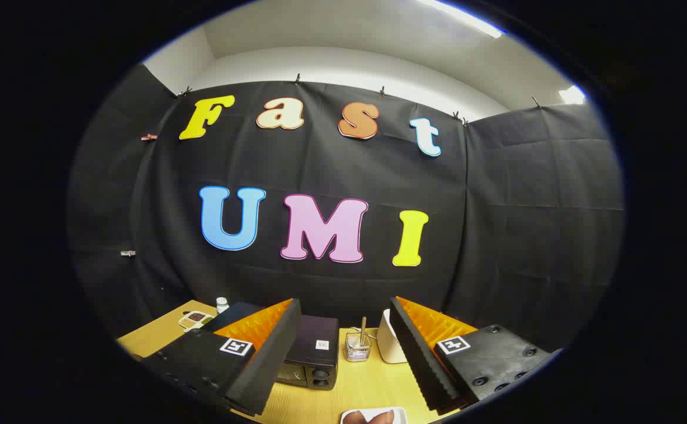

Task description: Open the toaster oven, put the food inside, and close the toaster oven door.

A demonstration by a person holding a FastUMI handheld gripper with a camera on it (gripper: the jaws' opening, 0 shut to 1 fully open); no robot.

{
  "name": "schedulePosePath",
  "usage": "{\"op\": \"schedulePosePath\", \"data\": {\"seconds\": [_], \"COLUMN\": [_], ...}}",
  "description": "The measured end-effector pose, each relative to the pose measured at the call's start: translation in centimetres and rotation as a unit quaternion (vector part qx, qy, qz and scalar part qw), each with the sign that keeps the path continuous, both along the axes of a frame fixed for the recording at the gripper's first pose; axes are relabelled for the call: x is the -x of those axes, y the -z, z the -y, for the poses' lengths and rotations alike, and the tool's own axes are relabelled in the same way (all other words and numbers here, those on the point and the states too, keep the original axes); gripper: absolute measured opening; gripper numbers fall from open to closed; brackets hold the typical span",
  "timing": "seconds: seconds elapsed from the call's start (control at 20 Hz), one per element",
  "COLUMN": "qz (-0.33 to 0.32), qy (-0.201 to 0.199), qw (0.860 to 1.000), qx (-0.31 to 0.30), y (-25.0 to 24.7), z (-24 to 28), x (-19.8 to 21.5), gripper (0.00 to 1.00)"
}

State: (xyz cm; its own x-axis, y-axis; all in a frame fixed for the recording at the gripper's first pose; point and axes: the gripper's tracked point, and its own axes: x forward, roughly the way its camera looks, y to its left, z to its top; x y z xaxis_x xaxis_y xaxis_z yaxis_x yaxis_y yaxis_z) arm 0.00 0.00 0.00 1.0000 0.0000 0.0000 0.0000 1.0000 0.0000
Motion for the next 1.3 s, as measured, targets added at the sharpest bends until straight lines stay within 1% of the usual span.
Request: {"op": "schedulePosePath", "data": {"seconds": [0.35, 0.95, 1.15, 1.3], "qz": [-0.015, -0.028, -0.044, -0.057], "qy": [-0.001, -0.004, -0.02, -0.038], "qw": [1.0, 0.999, 0.998, 0.997], "qx": [-0.014, -0.017, -0.026, -0.039], "y": [0.7, 1.6, 2.8, 3.6], "z": [-0.4, -1.5, -3.8, -6.7], "x": [0.0, -0.2, -0.6, -1.3], "gripper": [0.97, 0.98, 0.98, 0.98]}}
